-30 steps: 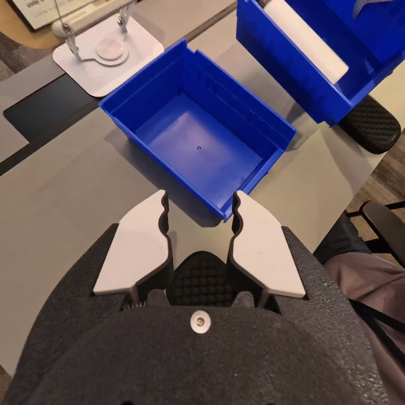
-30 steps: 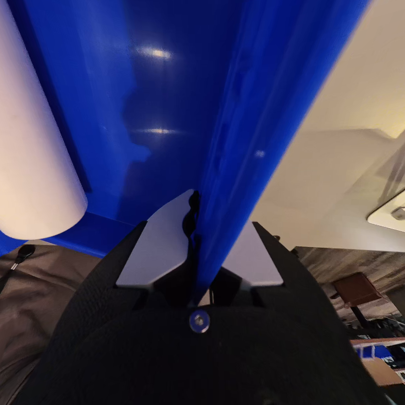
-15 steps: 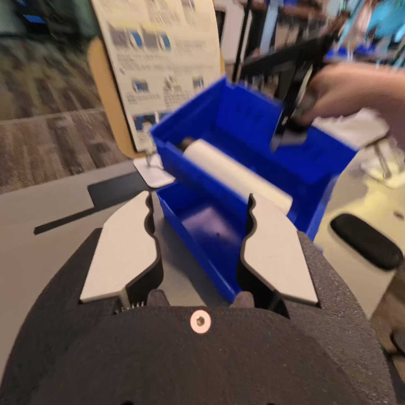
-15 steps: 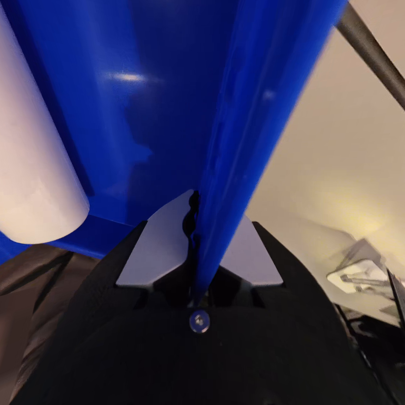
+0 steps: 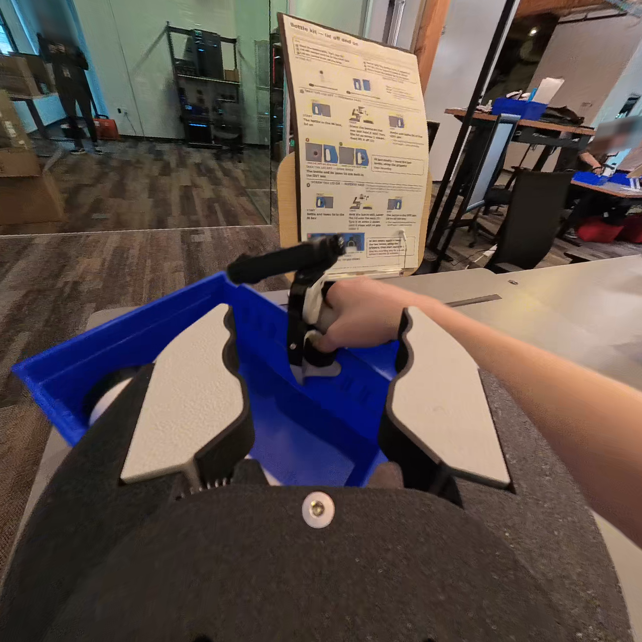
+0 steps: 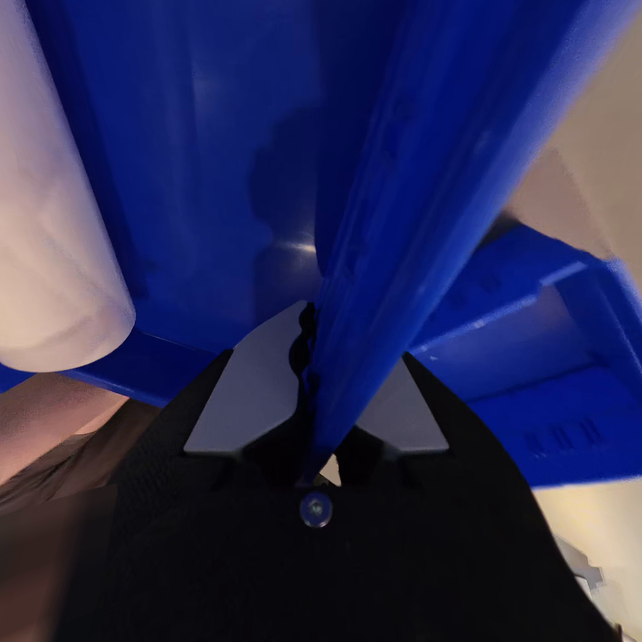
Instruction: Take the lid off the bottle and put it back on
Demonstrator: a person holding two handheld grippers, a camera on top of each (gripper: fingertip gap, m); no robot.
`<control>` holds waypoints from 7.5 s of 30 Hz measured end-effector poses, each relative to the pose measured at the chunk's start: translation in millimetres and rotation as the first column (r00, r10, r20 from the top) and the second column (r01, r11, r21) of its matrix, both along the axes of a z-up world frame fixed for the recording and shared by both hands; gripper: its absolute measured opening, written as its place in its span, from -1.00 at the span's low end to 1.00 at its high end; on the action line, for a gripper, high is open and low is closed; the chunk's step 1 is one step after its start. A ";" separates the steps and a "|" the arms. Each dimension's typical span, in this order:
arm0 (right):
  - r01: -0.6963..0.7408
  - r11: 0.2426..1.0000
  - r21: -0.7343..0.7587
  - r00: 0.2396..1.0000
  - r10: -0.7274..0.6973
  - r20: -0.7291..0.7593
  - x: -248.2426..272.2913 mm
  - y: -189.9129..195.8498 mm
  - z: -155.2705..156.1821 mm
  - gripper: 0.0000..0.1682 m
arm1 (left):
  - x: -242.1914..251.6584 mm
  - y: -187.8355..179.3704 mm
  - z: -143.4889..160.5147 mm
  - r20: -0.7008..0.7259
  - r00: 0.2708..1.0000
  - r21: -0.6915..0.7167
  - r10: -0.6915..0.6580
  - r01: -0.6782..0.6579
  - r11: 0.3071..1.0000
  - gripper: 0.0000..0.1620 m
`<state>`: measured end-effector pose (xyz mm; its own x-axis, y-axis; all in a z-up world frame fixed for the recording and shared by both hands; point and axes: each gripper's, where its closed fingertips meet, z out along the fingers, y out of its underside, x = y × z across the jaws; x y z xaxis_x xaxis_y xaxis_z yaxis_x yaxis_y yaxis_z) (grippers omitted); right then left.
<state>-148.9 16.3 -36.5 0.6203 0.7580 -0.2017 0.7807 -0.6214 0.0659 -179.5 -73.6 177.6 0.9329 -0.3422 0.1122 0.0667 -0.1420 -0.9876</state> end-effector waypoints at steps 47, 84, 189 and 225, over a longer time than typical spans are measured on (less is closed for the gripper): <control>0.533 0.823 0.197 0.845 -0.531 -0.067 460.8 28.3 -88.4 -0.90 | 84.7 32.2 -64.2 -0.155 0.971 -0.277 -0.184 0.136 0.951 0.14; 0.687 0.226 0.690 0.724 -0.128 -0.678 536.3 25.7 148.4 -0.33 | -166.7 30.0 -234.7 -0.278 0.914 -0.834 0.295 -0.382 0.399 -0.05; 0.221 0.697 0.682 0.966 -0.063 -0.249 438.8 45.5 -7.3 -0.40 | -8.5 117.2 -287.3 -0.397 0.825 -0.838 -0.402 -0.147 0.525 0.01; 0.148 0.760 0.633 0.984 -0.048 -0.172 435.5 40.6 -32.5 -0.40 | -14.6 81.7 -299.2 -0.340 0.836 -0.923 -0.431 -0.209 0.324 -0.07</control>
